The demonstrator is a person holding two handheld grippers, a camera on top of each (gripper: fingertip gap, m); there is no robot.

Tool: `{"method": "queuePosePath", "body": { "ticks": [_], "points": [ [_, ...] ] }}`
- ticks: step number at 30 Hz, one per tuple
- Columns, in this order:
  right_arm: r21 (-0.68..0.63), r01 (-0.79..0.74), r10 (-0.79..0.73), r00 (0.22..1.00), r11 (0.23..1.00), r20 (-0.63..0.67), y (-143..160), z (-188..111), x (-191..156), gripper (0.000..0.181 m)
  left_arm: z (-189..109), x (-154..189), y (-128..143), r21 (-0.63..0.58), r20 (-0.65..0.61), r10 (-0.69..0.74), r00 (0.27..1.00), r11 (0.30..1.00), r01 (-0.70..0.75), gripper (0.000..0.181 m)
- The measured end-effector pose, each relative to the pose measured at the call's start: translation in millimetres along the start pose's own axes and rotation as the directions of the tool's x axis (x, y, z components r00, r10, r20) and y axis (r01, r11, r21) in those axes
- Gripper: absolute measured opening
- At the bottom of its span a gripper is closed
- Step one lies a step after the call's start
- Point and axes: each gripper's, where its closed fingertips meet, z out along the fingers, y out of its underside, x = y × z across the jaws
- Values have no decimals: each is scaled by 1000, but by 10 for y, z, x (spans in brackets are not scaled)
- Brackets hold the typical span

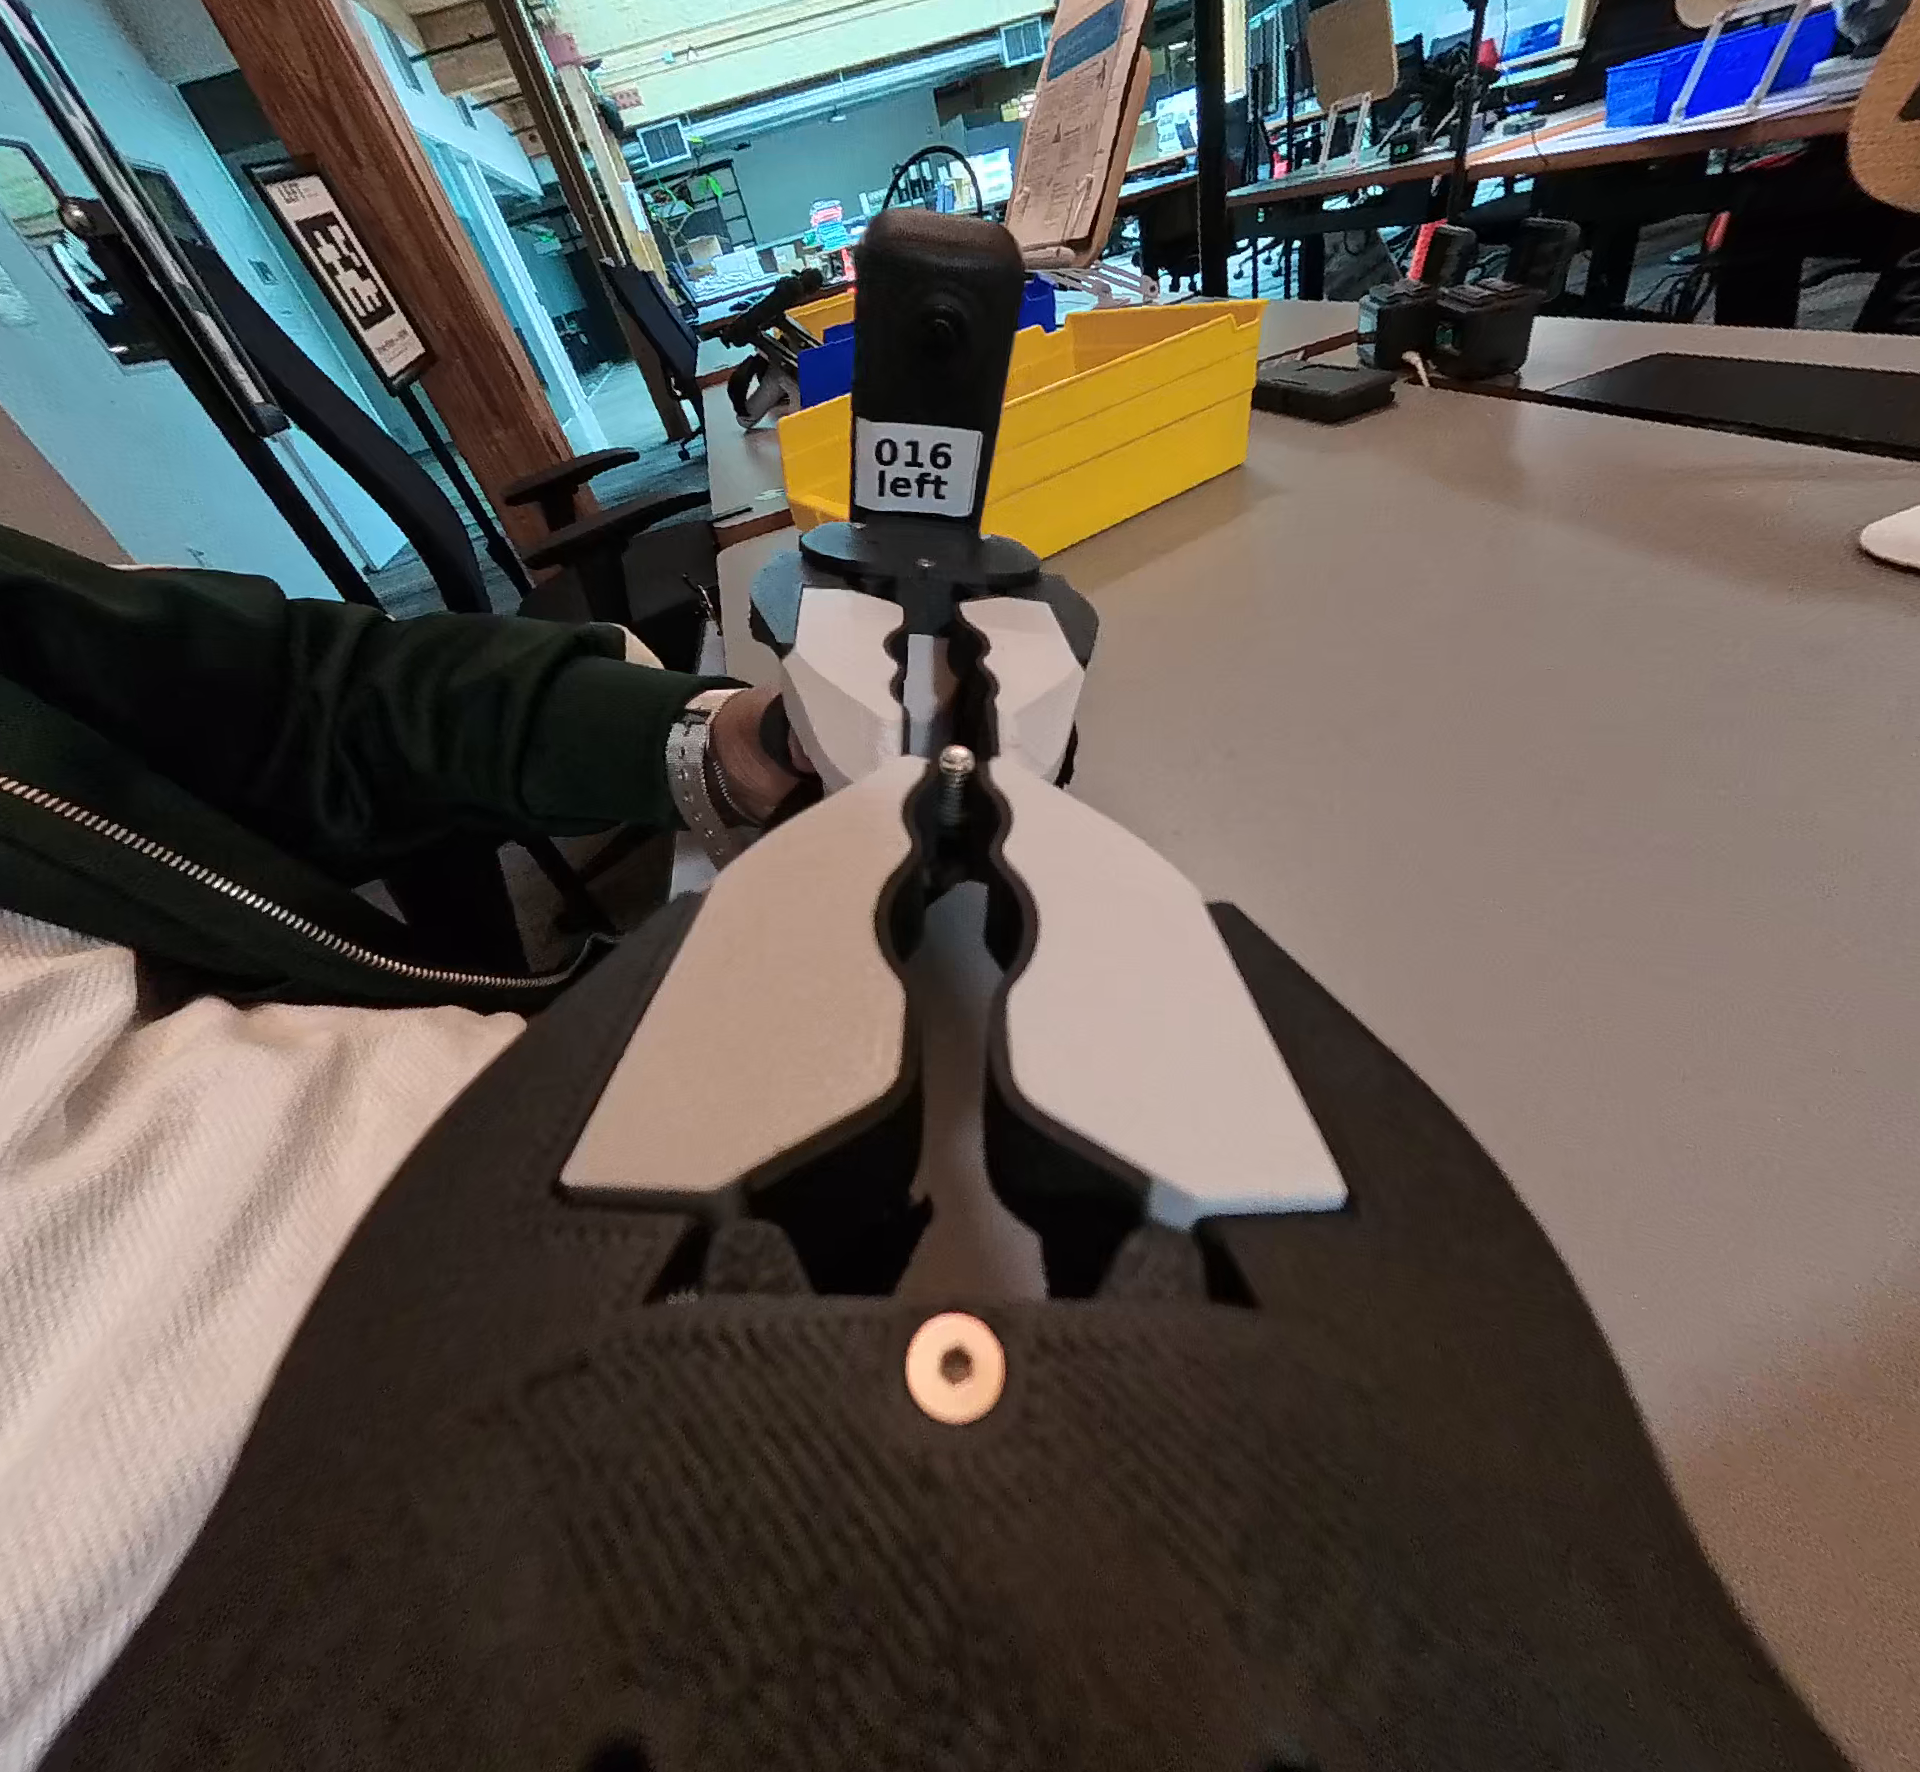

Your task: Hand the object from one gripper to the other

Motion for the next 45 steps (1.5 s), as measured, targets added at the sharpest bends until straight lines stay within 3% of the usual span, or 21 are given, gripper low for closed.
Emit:
{"method": "queuePosePath", "body": {
  "ticks": [20,30,38,45],
  "points": [
    [17,7,-6,998,1000,-57,-6,6,66,6,12,-68,11,-35,81,24,996,999,-21,16],
    [71,91,-86,994,993,-68,-106,-26,61,30,-75,-105,-102,18,108,24,994,999,-27,15],
    [55,115,-111,992,992,-58,-92,-53,76,18,-126,-83,-169,38,104,52,993,998,-56,15],
    [19,164,-162,985,986,-60,-44,-13,43,18,-88,-25,-144,22,69,57,996,998,-59,15]
  ]
}}
